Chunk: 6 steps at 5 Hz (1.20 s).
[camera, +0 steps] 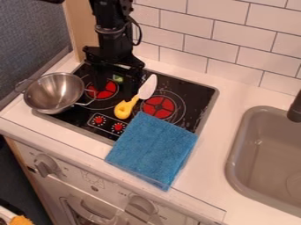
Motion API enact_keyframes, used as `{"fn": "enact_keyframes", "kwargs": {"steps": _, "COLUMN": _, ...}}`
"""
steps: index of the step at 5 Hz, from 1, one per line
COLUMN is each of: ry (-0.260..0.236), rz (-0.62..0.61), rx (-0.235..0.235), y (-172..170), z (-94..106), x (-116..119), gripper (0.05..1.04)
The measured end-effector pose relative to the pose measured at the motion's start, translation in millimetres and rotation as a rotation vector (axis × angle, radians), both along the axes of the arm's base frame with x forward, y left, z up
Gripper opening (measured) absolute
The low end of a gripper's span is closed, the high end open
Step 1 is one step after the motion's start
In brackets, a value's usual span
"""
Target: Take the blue cloth and move it to the upper right of the stove
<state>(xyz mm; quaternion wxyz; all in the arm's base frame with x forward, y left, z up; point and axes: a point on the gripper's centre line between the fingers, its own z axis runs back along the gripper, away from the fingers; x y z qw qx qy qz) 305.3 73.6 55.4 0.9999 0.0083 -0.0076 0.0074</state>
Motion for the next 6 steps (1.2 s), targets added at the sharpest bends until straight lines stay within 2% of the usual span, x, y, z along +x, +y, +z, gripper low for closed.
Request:
{"fn": "enact_keyframes", "kwargs": {"steps": 1, "ry": 0.025, "rz": -0.007, "rx": -0.010, "y": -4, "z": -9.6, "x": -4, "gripper": 1.006}}
{"fn": "enact_keyframes", "kwargs": {"steps": 2, "ry": 0.020, "rz": -0.099, "rx": -0.031, "y": -43, "z": -8.6, "x": -14, "gripper": 1.006}}
{"fn": "enact_keyframes", "kwargs": {"steps": 4, "ry": -0.004, "rz": -0.240, "rx": -0.032, "y": -101, "z": -16.0, "x": -28, "gripper": 1.003}}
{"fn": "enact_keyframes", "kwargs": {"steps": 5, "ry": -0.028, "rz": -0.217, "rx": -0.037, "y": -113, "z": -27.5, "x": -24, "gripper": 1.002}}
{"fn": "enact_keyframes", "kwargs": {"steps": 6, "ry": 0.014, "rz": -0.189, "rx": -0.017, "y": -113, "z": -42.2, "x": -27, "gripper": 1.001}}
